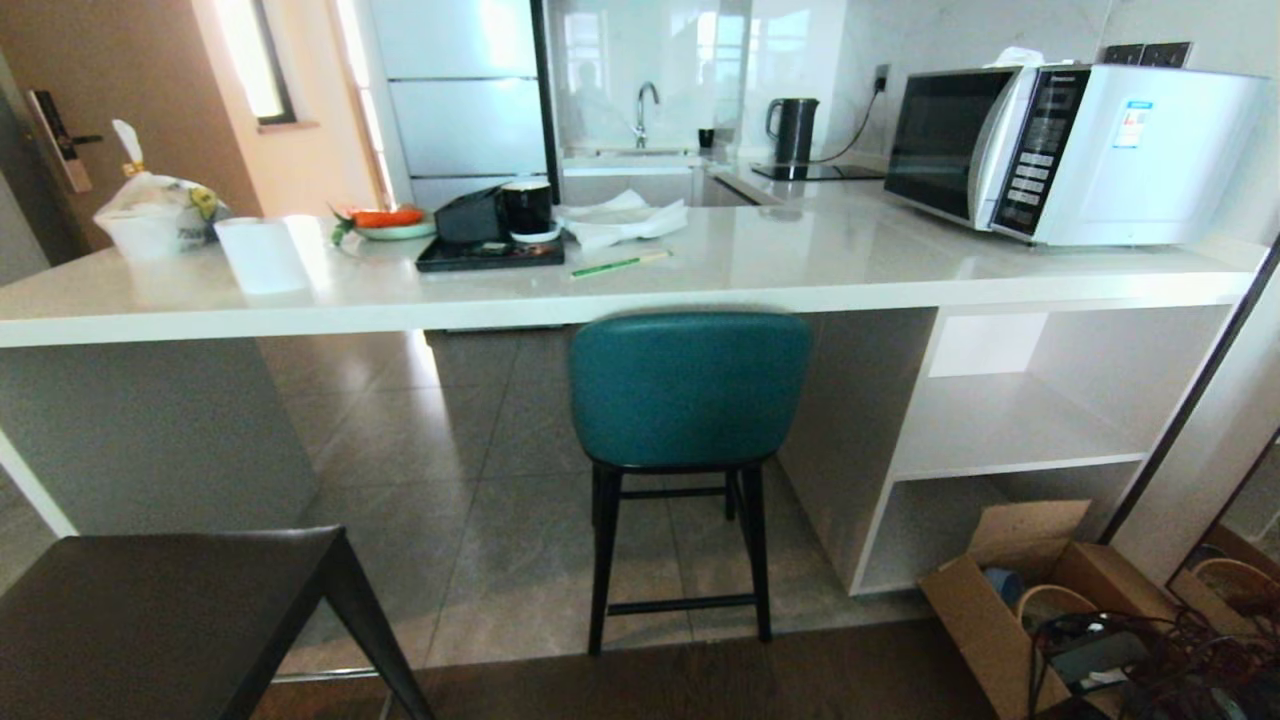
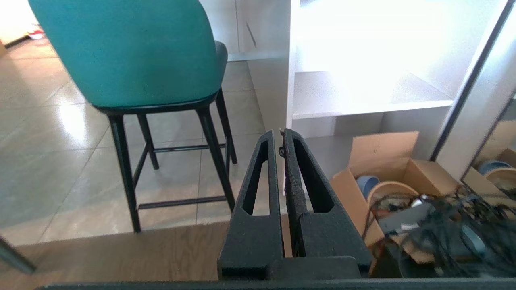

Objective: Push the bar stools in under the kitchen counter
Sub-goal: Pull the blue chair out from under the dining table

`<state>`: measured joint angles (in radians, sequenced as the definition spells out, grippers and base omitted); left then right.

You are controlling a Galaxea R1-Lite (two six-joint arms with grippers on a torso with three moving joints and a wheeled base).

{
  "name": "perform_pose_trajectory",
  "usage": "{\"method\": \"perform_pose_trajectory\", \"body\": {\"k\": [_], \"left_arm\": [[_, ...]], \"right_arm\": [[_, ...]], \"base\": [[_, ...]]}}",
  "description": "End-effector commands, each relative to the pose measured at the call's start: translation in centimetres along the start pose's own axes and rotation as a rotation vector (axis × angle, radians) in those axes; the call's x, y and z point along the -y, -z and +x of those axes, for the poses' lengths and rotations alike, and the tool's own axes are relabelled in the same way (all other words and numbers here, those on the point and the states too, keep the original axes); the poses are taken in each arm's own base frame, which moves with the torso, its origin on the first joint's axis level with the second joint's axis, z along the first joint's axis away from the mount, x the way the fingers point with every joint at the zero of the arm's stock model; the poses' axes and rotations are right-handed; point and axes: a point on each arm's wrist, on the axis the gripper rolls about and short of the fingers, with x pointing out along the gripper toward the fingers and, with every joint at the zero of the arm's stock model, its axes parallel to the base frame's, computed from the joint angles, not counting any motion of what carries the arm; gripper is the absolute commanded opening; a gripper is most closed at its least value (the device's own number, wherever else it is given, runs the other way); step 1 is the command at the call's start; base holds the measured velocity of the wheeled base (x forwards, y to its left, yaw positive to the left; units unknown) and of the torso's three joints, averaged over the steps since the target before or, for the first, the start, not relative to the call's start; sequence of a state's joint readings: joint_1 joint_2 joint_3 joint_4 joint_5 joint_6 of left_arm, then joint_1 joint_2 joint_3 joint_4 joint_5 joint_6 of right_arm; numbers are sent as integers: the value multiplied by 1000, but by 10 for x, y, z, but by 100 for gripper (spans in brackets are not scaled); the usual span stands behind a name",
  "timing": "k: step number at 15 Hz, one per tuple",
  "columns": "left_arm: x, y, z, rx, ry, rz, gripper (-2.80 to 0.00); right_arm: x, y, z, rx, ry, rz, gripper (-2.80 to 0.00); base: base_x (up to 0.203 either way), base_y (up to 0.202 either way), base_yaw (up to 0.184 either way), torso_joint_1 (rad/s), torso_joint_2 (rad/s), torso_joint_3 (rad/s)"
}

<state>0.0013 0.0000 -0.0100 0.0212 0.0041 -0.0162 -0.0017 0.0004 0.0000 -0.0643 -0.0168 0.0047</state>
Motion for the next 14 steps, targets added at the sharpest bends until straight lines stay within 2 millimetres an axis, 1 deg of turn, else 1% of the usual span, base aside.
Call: {"method": "perform_pose_trajectory", "body": {"k": [1, 6, 7, 14], "left_arm": [[0, 0, 0, 1, -1, -1, -280], [0, 0, 0, 2, -1, -1, -280], [0, 0, 0, 1, -1, -1, -280], [0, 0, 0, 1, -2, -1, -280]], "right_arm": [[0, 7, 1, -24, 0, 0, -280], [0, 7, 1, -24, 0, 0, -280], [0, 7, 1, -24, 0, 0, -280], [0, 7, 1, -24, 0, -2, -280]], "base": [[193, 0, 3, 6, 2, 1], [184, 0, 1, 2, 3, 3], [66, 0, 5, 12, 2, 0], [0, 0, 0, 0, 0, 0]]}}
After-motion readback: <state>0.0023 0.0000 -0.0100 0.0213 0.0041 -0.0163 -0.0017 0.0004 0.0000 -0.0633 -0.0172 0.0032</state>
